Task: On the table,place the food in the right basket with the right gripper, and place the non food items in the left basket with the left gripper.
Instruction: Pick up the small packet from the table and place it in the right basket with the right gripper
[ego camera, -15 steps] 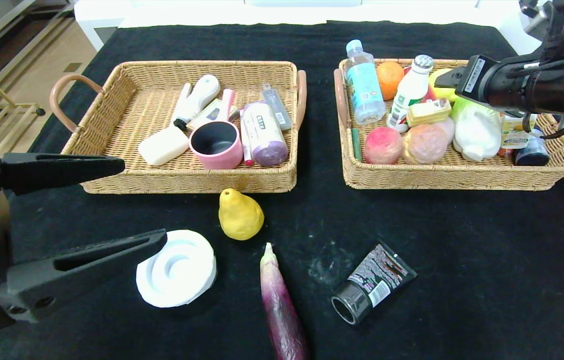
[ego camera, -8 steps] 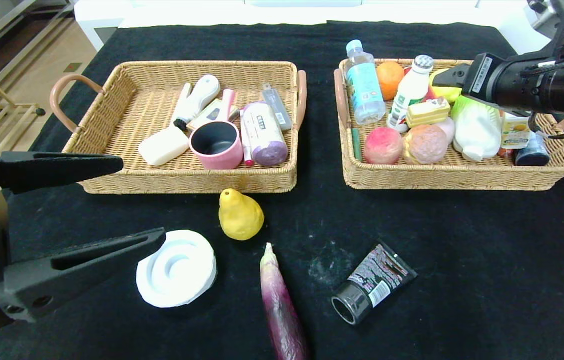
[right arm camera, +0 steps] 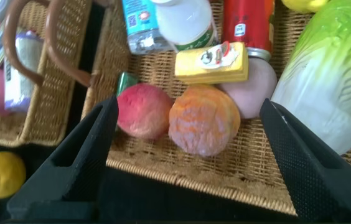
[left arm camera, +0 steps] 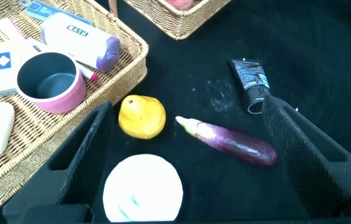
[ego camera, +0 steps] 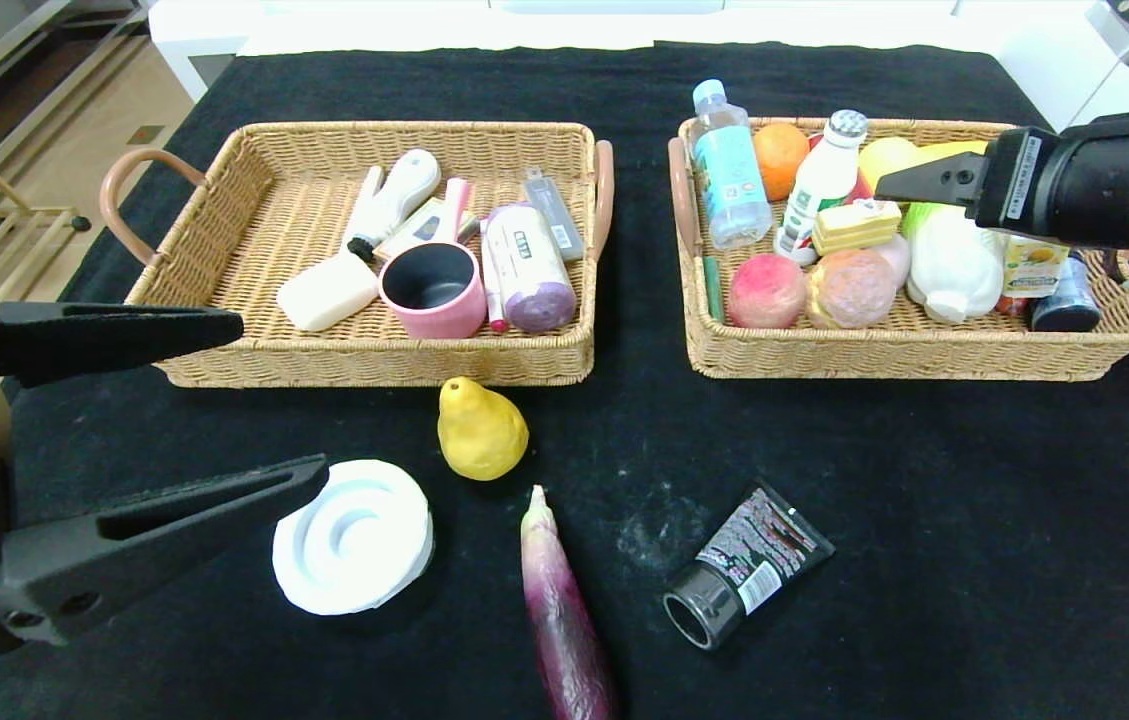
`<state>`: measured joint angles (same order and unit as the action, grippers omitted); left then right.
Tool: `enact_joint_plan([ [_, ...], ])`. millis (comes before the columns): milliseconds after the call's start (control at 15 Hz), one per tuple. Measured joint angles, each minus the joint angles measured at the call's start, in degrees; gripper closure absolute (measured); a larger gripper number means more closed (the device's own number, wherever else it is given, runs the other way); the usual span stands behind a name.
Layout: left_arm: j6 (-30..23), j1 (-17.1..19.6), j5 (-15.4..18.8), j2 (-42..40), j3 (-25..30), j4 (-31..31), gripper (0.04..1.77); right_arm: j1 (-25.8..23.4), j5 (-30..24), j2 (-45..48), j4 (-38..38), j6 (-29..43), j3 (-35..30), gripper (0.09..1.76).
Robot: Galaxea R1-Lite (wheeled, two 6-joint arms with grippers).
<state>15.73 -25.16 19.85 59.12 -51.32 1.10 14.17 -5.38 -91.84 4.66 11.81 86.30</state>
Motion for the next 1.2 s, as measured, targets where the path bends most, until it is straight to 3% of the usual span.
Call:
enact_joint_plan([
  [733,-0.1,0.0,-0.1,0.2,0.0,-0.7,0.09,-0.7,-12.7,13.6,-0.2,-12.3,-16.8,0.15],
  [1200,-0.2,0.0,-0.2,0.9,-0.2,-0.9,0.09,0.6,-13.9,20.7,0.2,-15.0,-26.9,0.15],
])
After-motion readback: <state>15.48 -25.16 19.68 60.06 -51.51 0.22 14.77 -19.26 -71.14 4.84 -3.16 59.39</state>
